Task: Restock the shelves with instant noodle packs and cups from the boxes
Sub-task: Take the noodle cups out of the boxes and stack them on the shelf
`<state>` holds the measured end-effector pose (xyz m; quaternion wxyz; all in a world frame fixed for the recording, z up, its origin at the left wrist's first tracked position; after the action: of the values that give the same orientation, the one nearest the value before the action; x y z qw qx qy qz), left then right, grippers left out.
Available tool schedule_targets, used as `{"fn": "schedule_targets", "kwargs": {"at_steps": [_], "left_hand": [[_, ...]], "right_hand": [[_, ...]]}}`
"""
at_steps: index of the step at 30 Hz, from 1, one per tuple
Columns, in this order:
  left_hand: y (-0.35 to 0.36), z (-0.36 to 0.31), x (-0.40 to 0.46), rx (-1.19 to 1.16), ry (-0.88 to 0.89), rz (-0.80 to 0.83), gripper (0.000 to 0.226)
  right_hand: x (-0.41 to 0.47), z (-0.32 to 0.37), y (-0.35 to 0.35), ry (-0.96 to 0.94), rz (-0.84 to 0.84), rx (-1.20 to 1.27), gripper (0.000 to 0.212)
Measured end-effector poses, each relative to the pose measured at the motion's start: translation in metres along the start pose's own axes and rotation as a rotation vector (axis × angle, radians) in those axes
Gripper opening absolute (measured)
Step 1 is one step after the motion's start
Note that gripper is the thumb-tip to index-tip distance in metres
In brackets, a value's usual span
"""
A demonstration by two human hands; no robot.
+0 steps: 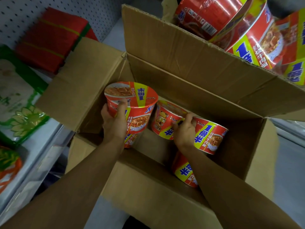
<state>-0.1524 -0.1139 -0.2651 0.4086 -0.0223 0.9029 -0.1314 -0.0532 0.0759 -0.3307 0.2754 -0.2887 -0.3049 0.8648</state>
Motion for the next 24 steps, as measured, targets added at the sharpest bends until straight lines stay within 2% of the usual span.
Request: {"fn": "schedule_targets", "kwargs": {"at_steps": [7, 12, 14, 18, 24], "left_hand": [[0.000, 0.008, 0.002, 0.022, 0.047, -0.001, 0.078], [-0.001, 0.009, 0.003, 0.041, 0.058, 0.015, 0.080], [-0.001, 0.009, 0.004, 0.048, 0.063, 0.014, 0.080], [-0.001, 0.011, 0.002, 0.059, 0.078, 0.017, 0.077], [0.001, 0.010, -0.002, 0.035, 0.094, 0.023, 0.075]], "right_hand": [[-0.005, 0.001, 0.001, 0.116, -0.050, 0.099, 0.051], [-0.016, -0.003, 0.012, 0.111, -0.067, 0.213, 0.069], [-0.017, -0.009, 0.017, 0.109, -0.017, 0.246, 0.073], [-0.011, -0.017, 0.016, 0.088, 0.090, 0.233, 0.066], [-0.003, -0.024, 0.015, 0.136, 0.221, 0.397, 0.072]]}}
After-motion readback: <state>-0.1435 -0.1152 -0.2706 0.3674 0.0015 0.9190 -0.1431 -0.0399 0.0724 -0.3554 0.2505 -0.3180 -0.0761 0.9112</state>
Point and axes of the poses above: each hand's wrist, its own x-axis towards the middle knuckle, its own y-axis out of the palm, z = x × y, the point moved 4 cm from there along x, towards the middle knuckle, and after that the axes turned 8 degrees about -y, right-handed, at the moved point
